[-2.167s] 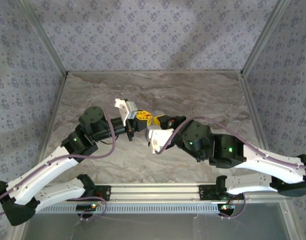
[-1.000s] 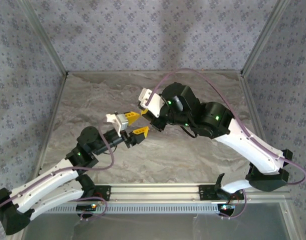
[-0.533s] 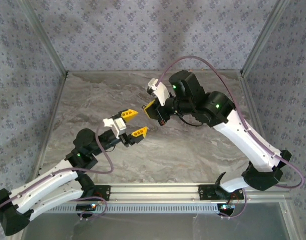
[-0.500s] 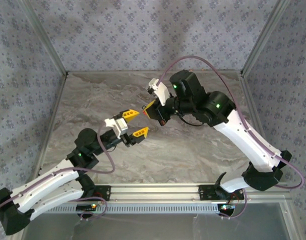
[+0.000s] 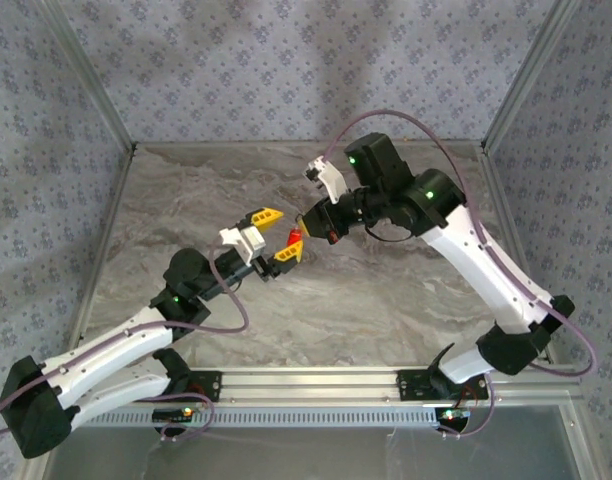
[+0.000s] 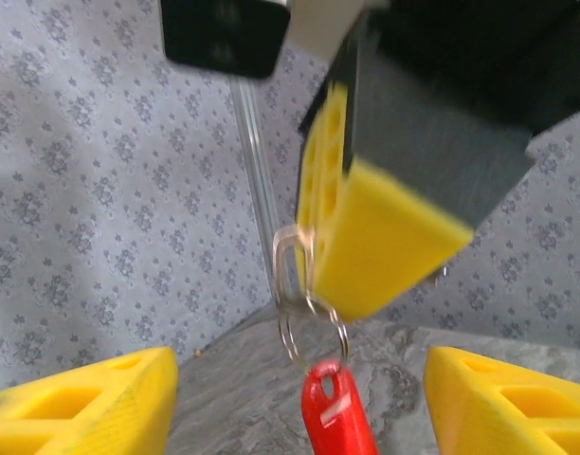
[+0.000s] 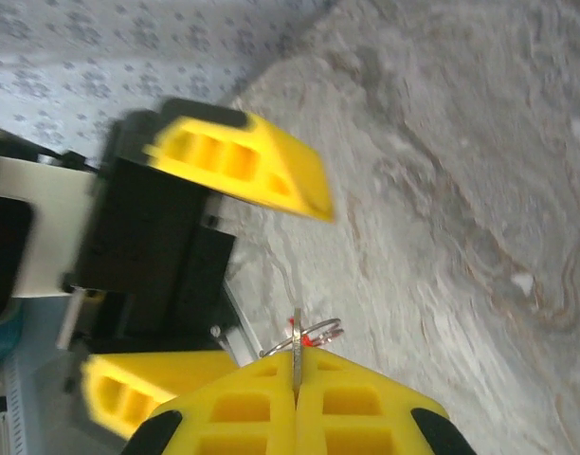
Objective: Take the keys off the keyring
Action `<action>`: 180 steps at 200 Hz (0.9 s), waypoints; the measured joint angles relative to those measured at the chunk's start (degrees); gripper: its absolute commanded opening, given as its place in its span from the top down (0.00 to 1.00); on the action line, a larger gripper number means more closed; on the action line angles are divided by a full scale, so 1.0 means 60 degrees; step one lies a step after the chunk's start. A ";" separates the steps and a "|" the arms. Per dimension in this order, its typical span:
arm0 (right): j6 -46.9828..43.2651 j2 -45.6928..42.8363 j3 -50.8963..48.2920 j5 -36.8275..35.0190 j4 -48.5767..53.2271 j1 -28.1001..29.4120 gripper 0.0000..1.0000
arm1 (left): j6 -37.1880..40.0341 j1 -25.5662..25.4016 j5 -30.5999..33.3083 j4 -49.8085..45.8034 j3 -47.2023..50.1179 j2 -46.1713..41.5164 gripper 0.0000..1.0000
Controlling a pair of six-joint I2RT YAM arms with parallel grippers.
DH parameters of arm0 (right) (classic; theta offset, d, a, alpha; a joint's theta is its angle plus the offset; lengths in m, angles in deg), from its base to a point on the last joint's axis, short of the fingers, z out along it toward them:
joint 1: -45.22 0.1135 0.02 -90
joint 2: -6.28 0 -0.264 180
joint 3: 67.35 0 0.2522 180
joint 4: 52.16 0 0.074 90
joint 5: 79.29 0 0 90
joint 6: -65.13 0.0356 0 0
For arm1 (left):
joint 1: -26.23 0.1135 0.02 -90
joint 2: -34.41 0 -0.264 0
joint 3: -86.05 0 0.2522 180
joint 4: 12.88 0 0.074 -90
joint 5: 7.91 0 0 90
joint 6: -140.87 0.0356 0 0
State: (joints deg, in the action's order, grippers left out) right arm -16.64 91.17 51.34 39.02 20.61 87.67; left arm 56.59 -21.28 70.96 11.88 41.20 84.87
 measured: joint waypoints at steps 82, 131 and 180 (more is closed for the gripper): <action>0.0226 0.0426 0.0000 0.0608 0.0973 -0.0342 1.00 | -0.0423 0.0018 0.0040 0.1184 0.1027 0.0747 0.30; 0.0313 0.0659 0.0000 0.0969 0.0998 -0.0342 1.00 | -0.0375 0.0109 -0.0033 0.1734 0.0838 0.1421 0.30; 0.0364 0.0648 0.0000 0.1217 0.0933 -0.0346 1.00 | -0.0233 0.0109 -0.0437 0.1931 0.0219 0.1949 0.38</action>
State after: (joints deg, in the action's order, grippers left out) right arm -14.46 95.06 51.34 46.32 26.20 85.60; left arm 55.19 -20.62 68.34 23.47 42.51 96.56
